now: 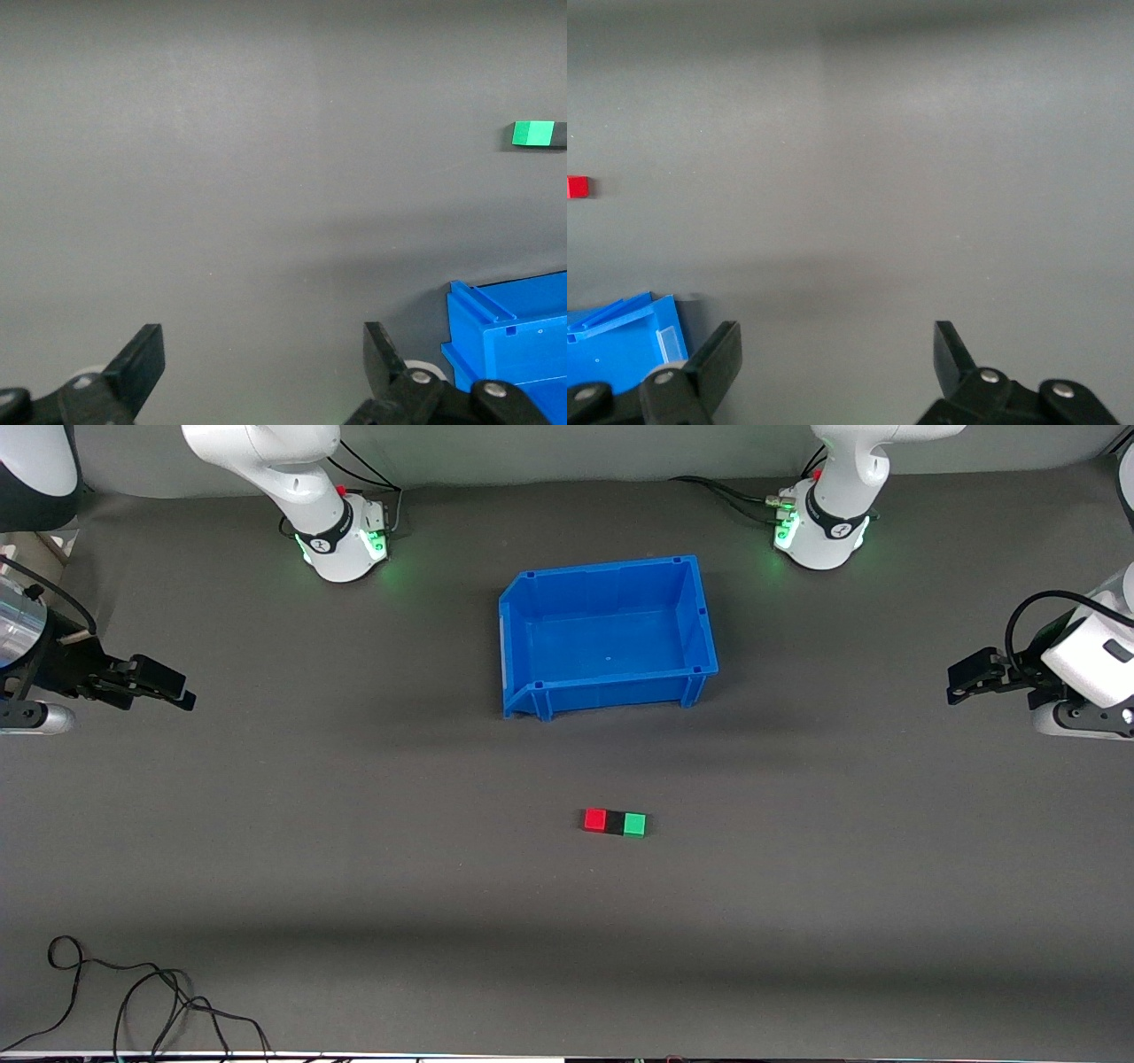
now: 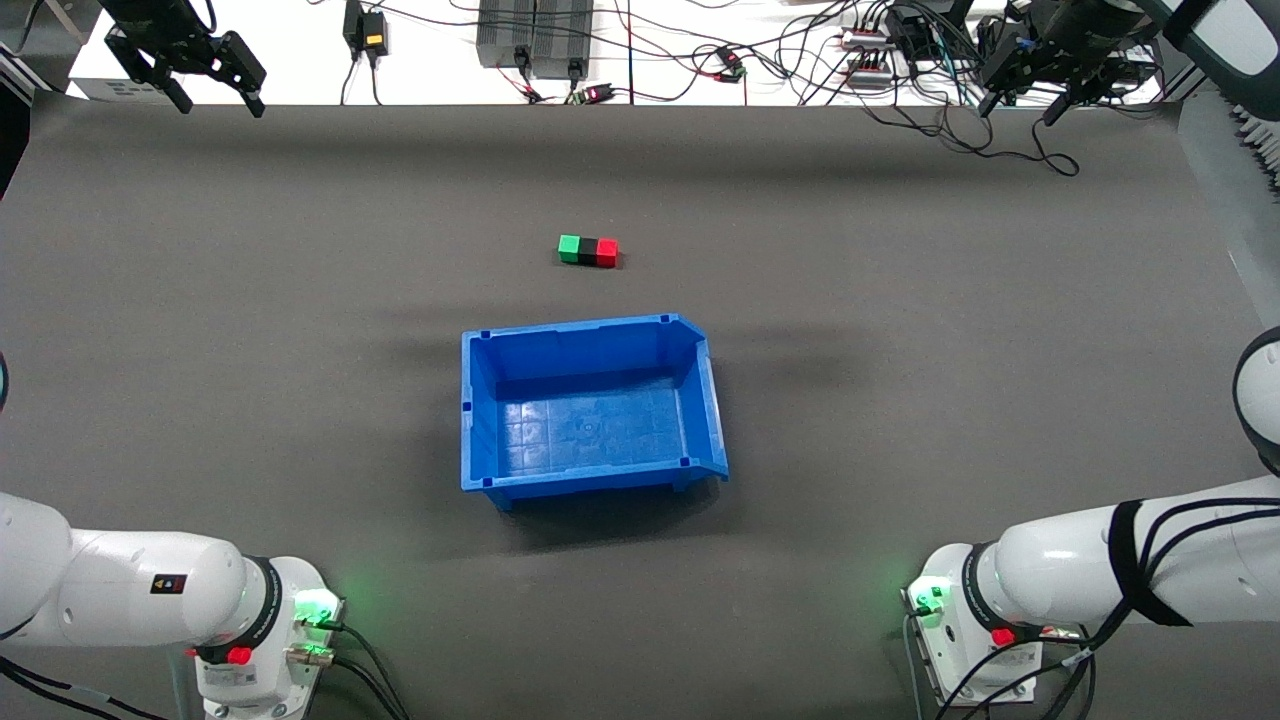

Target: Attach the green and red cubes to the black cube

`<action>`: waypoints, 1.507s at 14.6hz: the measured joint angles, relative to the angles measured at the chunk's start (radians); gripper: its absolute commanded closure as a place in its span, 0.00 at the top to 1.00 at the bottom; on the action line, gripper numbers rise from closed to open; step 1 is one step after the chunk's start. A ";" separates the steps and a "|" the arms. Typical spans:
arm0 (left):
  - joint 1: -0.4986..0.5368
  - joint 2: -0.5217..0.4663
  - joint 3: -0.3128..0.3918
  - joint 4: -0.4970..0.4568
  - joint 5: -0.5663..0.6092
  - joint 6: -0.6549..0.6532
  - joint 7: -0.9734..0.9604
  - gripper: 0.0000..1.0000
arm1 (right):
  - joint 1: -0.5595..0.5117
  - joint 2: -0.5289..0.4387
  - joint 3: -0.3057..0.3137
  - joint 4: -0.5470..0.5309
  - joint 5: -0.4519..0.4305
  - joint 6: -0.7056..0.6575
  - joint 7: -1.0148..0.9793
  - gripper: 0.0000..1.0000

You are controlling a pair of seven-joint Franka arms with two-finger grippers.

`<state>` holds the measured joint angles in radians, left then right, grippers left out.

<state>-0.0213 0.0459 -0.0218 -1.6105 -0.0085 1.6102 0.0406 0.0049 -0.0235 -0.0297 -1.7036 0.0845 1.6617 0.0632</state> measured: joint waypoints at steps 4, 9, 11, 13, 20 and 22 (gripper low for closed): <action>0.000 0.000 0.001 0.011 0.000 -0.001 0.000 1.00 | -0.002 0.001 0.001 -0.001 0.000 -0.003 0.000 0.96; 0.001 0.000 0.003 0.025 0.000 -0.007 0.000 1.00 | -0.001 0.017 0.004 0.022 -0.027 0.004 -0.001 0.96; 0.001 0.000 0.004 0.027 0.000 -0.009 0.000 1.00 | -0.001 0.025 0.005 0.033 -0.035 0.004 -0.002 0.96; 0.001 0.000 0.004 0.029 0.000 -0.010 0.000 1.00 | -0.001 0.029 0.005 0.036 -0.037 0.004 -0.003 0.96; 0.001 0.000 0.004 0.030 0.000 -0.012 0.000 1.00 | -0.001 0.031 0.007 0.041 -0.038 0.004 -0.003 0.96; 0.001 0.000 0.004 0.031 0.000 -0.013 0.000 1.00 | -0.001 0.031 0.008 0.041 -0.038 0.003 -0.003 0.97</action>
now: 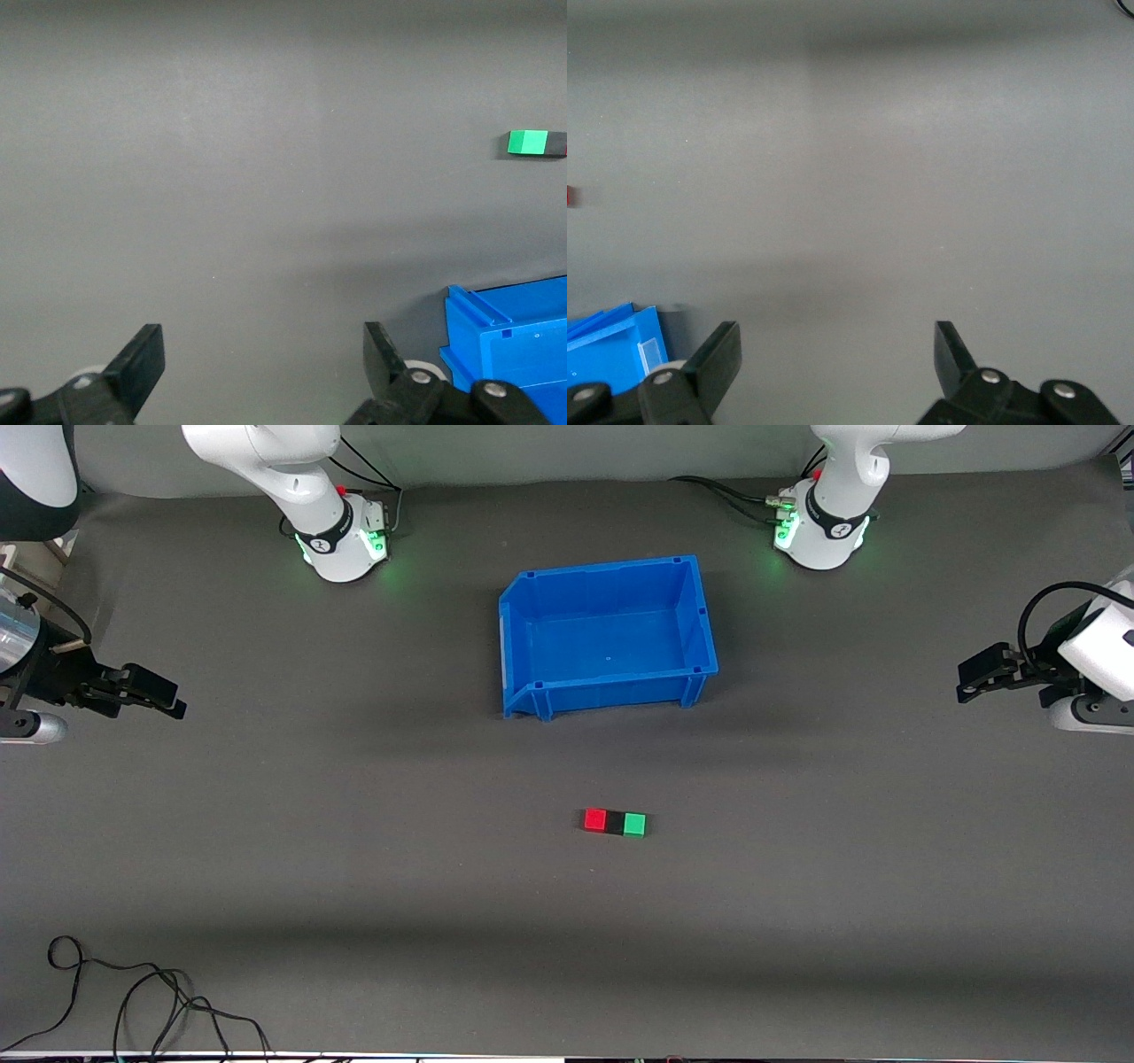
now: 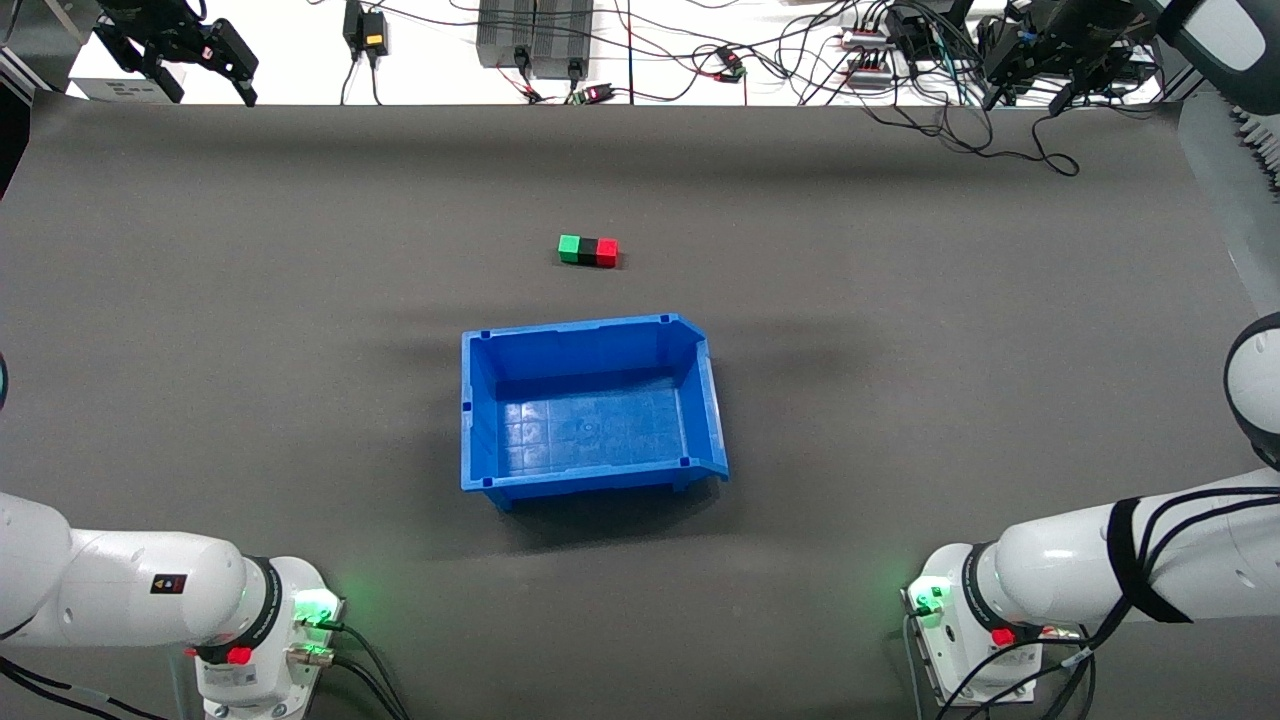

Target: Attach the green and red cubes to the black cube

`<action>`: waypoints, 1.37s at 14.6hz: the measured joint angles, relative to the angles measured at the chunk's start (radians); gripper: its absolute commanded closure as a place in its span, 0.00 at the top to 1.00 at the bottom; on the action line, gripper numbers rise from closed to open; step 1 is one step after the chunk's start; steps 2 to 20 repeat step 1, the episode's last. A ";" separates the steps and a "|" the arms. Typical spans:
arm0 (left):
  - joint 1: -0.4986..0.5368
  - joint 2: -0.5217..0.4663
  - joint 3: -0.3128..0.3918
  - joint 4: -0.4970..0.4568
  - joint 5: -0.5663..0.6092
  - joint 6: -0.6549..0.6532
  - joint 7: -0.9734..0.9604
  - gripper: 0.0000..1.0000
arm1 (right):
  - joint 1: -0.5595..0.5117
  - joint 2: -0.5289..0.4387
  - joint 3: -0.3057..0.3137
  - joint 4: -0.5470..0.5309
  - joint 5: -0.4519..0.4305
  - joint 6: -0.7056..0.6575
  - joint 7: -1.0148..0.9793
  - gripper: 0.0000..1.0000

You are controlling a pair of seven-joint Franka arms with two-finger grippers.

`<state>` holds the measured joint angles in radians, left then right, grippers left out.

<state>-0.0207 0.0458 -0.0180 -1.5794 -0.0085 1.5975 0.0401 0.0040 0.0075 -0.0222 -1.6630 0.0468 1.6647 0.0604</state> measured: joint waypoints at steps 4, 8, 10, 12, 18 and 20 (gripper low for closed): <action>0.000 0.000 0.000 0.001 0.000 0.000 0.000 1.00 | 0.000 0.000 0.000 0.000 0.000 -0.001 0.000 0.97; 0.000 0.000 0.000 0.001 0.000 0.000 0.000 1.00 | 0.000 0.000 0.000 0.000 0.000 -0.001 0.000 0.97; 0.000 0.000 0.000 0.001 0.000 0.000 0.000 1.00 | 0.000 0.000 0.000 0.000 0.000 -0.001 0.000 0.97; 0.000 0.000 0.000 0.001 0.000 0.000 0.000 1.00 | 0.000 0.000 0.000 0.000 0.000 -0.001 0.000 0.97; 0.000 0.000 0.000 0.001 0.000 0.000 0.000 1.00 | 0.000 0.000 0.000 0.000 0.000 -0.001 0.000 0.97; 0.000 0.000 0.000 0.001 0.000 0.000 0.000 1.00 | 0.000 0.000 0.000 0.000 0.000 -0.001 0.000 0.97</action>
